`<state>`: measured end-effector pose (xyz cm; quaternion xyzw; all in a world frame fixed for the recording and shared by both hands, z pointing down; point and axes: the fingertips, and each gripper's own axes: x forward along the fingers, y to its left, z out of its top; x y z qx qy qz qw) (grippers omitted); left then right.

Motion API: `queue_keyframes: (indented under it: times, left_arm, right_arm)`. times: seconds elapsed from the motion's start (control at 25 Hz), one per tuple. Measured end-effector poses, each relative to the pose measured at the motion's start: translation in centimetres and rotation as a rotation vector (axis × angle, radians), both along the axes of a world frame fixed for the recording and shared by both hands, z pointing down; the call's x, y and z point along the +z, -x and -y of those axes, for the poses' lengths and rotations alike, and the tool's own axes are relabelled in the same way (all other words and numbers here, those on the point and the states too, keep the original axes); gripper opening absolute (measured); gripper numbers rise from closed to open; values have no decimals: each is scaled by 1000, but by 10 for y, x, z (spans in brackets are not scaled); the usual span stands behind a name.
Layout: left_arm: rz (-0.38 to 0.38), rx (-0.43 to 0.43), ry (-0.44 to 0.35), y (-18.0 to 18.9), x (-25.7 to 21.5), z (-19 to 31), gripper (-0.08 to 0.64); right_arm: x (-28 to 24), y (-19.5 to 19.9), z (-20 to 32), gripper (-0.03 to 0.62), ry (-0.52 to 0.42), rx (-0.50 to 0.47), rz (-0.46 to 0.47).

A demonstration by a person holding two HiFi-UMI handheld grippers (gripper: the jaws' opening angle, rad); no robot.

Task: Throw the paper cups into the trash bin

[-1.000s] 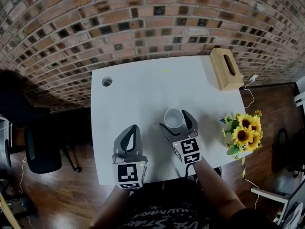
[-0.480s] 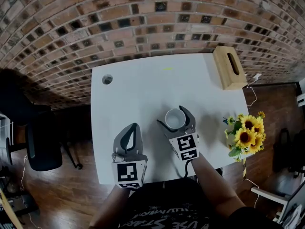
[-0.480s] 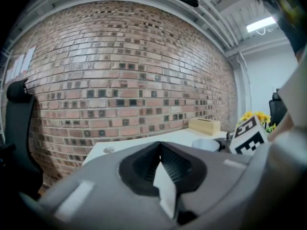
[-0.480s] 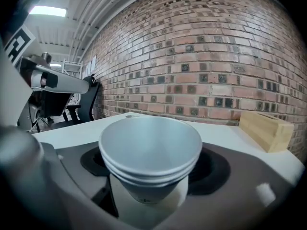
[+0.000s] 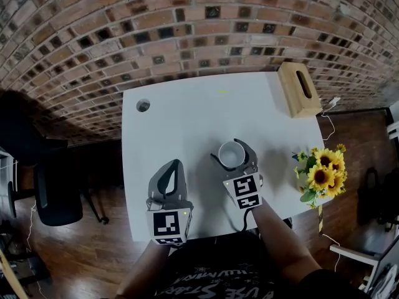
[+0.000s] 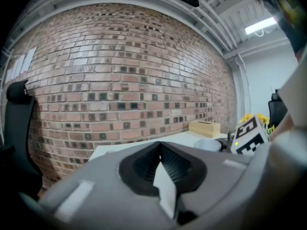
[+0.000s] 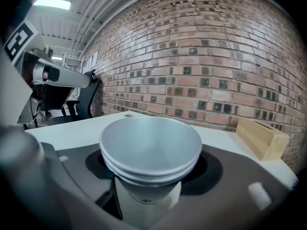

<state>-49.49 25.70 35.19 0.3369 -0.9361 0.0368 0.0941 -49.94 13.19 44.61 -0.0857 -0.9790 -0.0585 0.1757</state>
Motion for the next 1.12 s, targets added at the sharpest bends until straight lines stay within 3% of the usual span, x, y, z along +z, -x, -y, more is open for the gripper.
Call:
queue_keyframes:
  times: [0.72, 1.12]
  left_arm:
    - [94, 88, -84, -15, -55, 5, 5]
    - [122, 217, -132, -36, -77, 42, 5]
  right_arm:
    - [-105, -41, -7, 350, 70, 33, 115]
    - [-177, -79, 12, 348, 64, 128, 250]
